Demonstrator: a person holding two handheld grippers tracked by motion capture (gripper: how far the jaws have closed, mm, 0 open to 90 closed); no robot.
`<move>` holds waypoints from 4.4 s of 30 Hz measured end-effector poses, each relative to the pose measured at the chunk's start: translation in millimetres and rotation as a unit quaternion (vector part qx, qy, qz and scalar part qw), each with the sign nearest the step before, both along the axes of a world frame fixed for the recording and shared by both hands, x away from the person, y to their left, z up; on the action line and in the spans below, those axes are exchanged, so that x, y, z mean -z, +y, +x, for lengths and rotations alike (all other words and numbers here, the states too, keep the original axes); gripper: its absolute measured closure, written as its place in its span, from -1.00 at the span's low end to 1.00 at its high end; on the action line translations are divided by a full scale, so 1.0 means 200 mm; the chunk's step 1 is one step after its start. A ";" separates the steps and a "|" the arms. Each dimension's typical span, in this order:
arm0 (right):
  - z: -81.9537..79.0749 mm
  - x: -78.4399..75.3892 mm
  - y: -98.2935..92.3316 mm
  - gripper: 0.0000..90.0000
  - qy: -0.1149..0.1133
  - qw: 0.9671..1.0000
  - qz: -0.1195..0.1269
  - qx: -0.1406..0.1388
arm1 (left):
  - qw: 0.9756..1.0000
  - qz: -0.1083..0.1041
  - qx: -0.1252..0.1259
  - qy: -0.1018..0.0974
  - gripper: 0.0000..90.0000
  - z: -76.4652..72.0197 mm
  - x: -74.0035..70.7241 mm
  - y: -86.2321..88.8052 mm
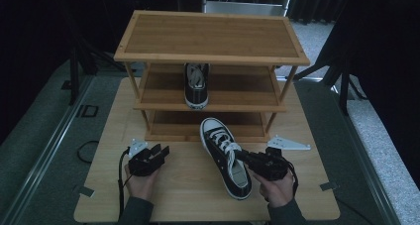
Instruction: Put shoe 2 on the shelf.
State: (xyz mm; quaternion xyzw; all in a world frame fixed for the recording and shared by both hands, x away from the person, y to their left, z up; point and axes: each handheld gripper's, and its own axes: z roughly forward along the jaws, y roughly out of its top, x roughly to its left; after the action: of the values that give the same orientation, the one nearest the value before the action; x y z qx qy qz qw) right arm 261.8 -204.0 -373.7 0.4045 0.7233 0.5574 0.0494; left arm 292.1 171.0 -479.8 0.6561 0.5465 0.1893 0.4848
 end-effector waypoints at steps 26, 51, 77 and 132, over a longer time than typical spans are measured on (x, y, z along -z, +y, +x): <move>0.01 -0.27 -0.11 0.96 -0.033 0.998 0.050 0.009 | 1.000 -0.005 -0.005 -0.001 0.34 0.00 0.00 0.01; 0.33 -0.39 -0.02 0.96 -0.046 0.997 0.029 0.062 | 1.000 -0.008 -0.006 0.001 0.34 0.00 0.00 0.03; 0.57 -0.40 0.05 0.96 -0.038 0.992 0.043 0.112 | 1.000 -0.011 -0.010 0.007 0.34 0.01 0.00 0.03; 0.87 -0.30 0.20 0.95 -0.032 0.974 0.065 0.215 | 1.000 -0.020 -0.014 0.003 0.34 0.01 -0.01 0.06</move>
State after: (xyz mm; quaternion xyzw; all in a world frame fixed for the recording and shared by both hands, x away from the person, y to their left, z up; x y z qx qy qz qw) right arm 435.4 -164.1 -313.5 0.5348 0.5795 0.5923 0.1652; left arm 293.9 183.1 -478.8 0.6391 0.5608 0.1836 0.4934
